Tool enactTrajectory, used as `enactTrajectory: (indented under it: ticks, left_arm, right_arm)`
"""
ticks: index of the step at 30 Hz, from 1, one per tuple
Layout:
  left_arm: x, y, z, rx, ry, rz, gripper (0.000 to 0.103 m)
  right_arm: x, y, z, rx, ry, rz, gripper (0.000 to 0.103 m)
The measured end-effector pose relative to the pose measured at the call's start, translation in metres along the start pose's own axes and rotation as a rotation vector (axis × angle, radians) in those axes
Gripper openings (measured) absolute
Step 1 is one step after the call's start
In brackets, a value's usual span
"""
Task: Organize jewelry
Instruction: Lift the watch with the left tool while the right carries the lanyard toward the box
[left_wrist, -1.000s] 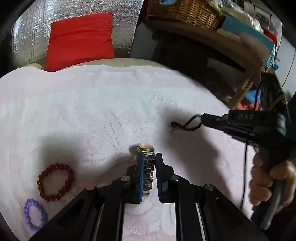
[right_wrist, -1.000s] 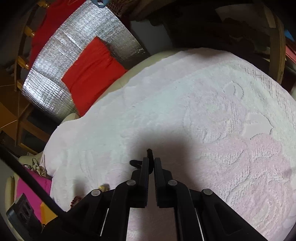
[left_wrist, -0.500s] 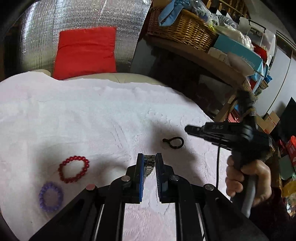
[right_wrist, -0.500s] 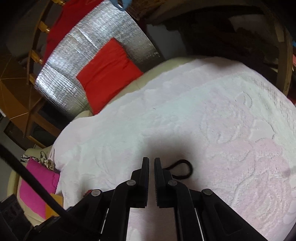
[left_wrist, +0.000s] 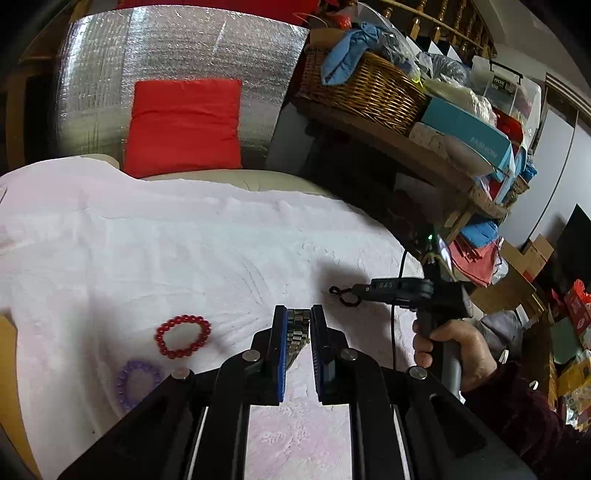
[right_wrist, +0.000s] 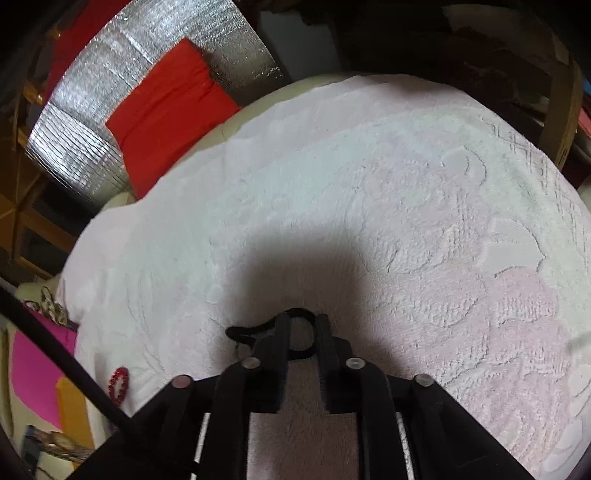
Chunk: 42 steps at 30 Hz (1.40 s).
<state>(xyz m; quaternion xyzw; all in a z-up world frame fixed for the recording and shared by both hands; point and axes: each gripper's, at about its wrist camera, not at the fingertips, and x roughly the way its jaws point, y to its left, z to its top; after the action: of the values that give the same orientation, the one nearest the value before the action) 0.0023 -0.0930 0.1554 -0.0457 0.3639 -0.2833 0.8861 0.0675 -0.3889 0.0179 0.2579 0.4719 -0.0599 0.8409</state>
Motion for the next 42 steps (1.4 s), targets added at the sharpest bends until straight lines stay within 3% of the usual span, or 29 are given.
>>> enactTrajectory:
  ticks: [10,12,13,17,27,36,42]
  left_arm:
    - [-0.029,0.015,0.004,-0.036,-0.048,0.035,0.012]
    - [-0.034,0.018,0.006,-0.050,-0.056,0.041,0.012]
    - [-0.037,0.020,0.006,-0.056,-0.060,0.045,0.012]
    - [-0.051,0.028,0.009,-0.082,-0.088,0.064,0.012]
    - [-0.134,0.069,0.012,-0.170,-0.256,0.184,0.012]
    - [-0.211,0.143,-0.011,-0.309,-0.344,0.412,0.012]
    - [-0.238,0.199,-0.041,-0.416,-0.324,0.568,0.012]
  right_arm:
    - [0.006,0.004,-0.001,-0.016,-0.015,-0.020,0.026]
    - [0.005,0.010,-0.003,-0.069,-0.035,-0.052,0.017]
    - [0.005,0.013,-0.005,-0.083,-0.038,-0.060,0.006]
    - [-0.009,0.022,-0.007,-0.079,-0.083,-0.051,0.006]
    - [-0.057,0.102,-0.038,-0.194,-0.198,0.175,0.006]
    - [-0.070,0.199,-0.114,-0.407,-0.179,0.333,0.006]
    - [-0.065,0.289,-0.172,-0.555,-0.125,0.430,0.006]
